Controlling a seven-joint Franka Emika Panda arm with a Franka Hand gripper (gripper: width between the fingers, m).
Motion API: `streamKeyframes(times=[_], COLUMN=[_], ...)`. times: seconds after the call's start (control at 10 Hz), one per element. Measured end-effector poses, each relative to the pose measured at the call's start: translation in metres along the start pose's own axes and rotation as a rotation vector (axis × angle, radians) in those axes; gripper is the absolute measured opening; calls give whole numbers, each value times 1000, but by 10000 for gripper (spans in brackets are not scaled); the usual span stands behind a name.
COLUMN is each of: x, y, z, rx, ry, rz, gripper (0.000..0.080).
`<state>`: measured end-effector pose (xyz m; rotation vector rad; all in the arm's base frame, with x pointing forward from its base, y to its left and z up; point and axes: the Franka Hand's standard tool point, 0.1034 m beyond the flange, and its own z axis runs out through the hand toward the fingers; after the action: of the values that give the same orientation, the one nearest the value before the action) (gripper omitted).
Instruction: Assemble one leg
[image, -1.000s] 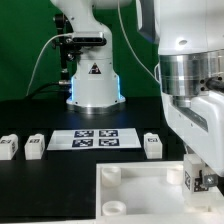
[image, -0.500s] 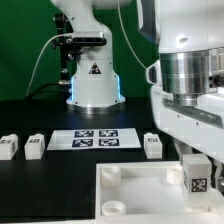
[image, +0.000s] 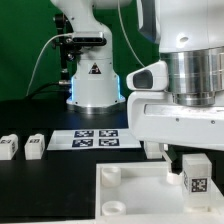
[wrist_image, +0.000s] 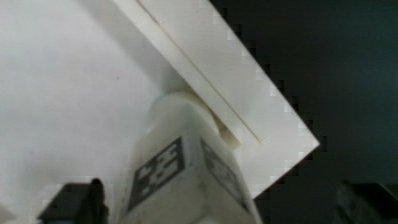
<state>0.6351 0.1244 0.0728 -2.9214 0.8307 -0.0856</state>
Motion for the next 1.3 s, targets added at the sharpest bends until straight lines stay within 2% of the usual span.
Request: streamKeyframes(times=[0.1, 0.3, 0.4, 0.5, 0.6, 0.7, 1.0, 1.2, 1.3], x=[0, 3, 4, 3, 4, 4, 7, 8, 7], y=[1, 2, 2, 1, 1, 2, 6, 12, 12], z=[1, 0, 0, 1, 1, 1, 1, 1, 2], rx=[-23, -43, -39, -30, -32, -31, -15, 7, 5], ry=[11, 24, 38, 37, 38, 38, 36, 9, 1], rz=[-179, -439, -522, -426, -426, -406, -13, 378, 540], gripper=[649, 649, 533, 399, 399, 293, 293, 293, 293])
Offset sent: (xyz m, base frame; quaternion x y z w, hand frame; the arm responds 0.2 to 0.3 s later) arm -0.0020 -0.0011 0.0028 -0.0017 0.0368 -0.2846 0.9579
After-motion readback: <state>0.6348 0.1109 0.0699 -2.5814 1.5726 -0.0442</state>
